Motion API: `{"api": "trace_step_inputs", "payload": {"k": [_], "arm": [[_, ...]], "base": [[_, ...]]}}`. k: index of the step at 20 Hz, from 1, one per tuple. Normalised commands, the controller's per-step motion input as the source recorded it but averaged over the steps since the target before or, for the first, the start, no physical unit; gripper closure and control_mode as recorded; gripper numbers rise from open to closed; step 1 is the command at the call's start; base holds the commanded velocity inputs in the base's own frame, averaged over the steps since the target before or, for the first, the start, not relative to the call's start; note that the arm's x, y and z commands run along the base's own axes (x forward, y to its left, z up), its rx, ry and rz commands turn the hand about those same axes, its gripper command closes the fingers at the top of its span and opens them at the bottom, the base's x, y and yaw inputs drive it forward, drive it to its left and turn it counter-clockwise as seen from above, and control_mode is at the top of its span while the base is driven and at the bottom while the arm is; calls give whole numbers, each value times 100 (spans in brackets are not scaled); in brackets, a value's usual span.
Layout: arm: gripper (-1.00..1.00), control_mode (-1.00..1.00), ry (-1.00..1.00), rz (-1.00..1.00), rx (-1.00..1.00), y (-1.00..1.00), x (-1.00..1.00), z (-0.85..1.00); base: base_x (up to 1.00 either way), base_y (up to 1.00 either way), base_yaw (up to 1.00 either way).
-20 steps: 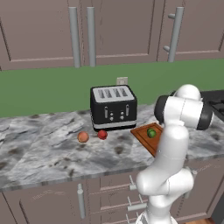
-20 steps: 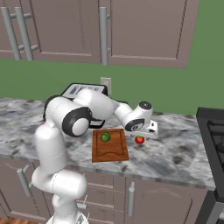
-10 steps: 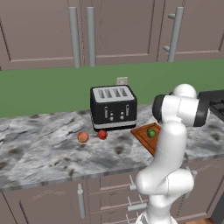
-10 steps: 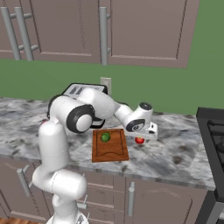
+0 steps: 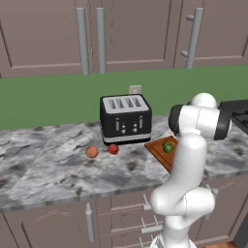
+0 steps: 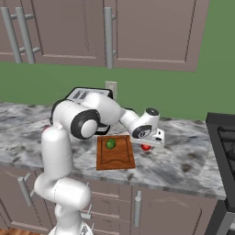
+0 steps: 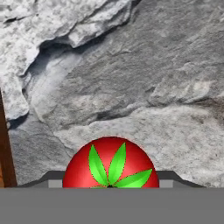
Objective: Place the avocado, onion, tomato, and bell pepper on the cutting board.
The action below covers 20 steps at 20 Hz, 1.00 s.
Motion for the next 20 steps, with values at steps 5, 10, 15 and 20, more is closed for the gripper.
{"api": "trace_step_inputs", "payload": {"k": [5,10,15,20], "arm": [[100,-100,-13,1,-1,30,-17,53],[100,-100,-16,3,-1,31,-32,64],[100,-100,-6,2,-2,36,-21,40],[100,-100,-1,0,-3,41,-9,17]], "base": [[0,0,0],[0,0,0],[0,0,0],[0,0,0]]}}
